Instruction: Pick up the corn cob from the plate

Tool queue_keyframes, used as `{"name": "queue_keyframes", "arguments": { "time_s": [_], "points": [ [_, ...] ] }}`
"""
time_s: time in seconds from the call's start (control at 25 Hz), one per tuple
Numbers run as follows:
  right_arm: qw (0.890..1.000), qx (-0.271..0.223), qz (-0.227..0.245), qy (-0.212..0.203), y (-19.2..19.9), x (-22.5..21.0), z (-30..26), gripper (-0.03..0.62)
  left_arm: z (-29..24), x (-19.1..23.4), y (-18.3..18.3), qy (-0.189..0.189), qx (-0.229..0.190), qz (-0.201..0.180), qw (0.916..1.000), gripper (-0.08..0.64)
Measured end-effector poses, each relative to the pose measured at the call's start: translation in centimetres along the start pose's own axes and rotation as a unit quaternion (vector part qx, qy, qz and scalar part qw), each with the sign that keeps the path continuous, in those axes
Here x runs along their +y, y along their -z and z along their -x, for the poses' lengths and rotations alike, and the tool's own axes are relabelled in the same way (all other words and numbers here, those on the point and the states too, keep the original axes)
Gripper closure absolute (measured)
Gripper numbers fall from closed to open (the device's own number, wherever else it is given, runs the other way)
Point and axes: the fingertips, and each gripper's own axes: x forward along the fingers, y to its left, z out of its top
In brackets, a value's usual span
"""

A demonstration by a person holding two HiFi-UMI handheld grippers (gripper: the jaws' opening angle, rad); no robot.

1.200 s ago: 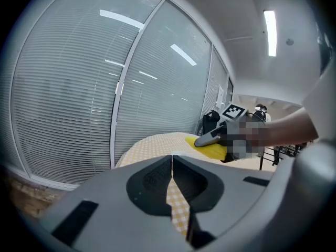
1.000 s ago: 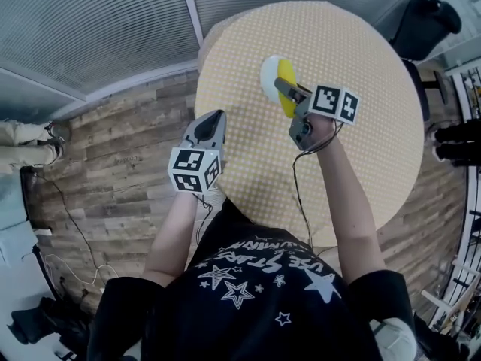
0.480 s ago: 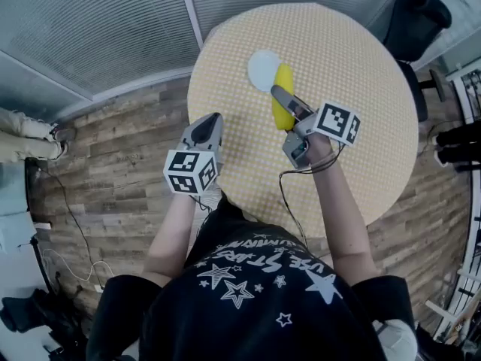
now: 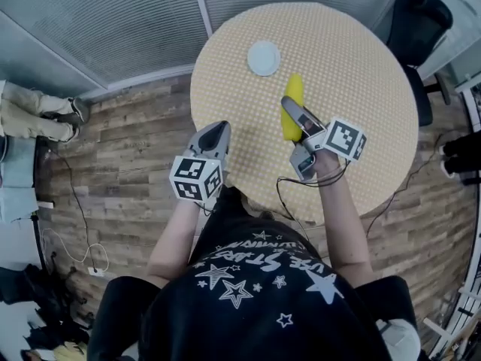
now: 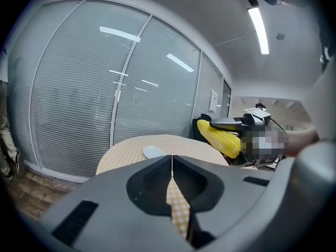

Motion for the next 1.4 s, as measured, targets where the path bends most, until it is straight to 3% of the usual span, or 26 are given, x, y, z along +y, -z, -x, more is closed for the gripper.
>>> {"name": "queue_keyframes", "arguments": {
  "time_s": [0.28, 0.48, 0.76, 0.96, 1.4],
  "points": [
    [1.0, 0.018, 0.011, -0.021, 4.3, 1.2, 7.5, 0.327, 5.9, -5.5, 2.9, -0.025, -0.009, 0.002, 0.9997, 0.548],
    [0.999, 0.029, 0.01, -0.044, 5.4, 1.8, 8.5, 0.327, 6.7, -6.2, 3.5, -0.028, -0.013, 0.01, 0.9995, 0.548],
    [0.999, 0.01, -0.005, -0.04, 6.8, 2.8, 9.8, 0.327, 7.2, -6.7, 3.4, 0.002, -0.008, 0.021, 0.9998, 0.548],
    [0.999, -0.01, -0.014, -0.028, 8.1, 3.6, 10.9, 0.327, 8.3, -6.6, 3.5, 0.019, 0.001, -0.033, 0.9993, 0.548],
    [0.999, -0.034, 0.0, -0.007, 8.1, 4.6, 13.9, 0.327, 8.7, -9.2, 2.6, 0.062, -0.024, -0.019, 0.9976, 0.548]
  ]
}}
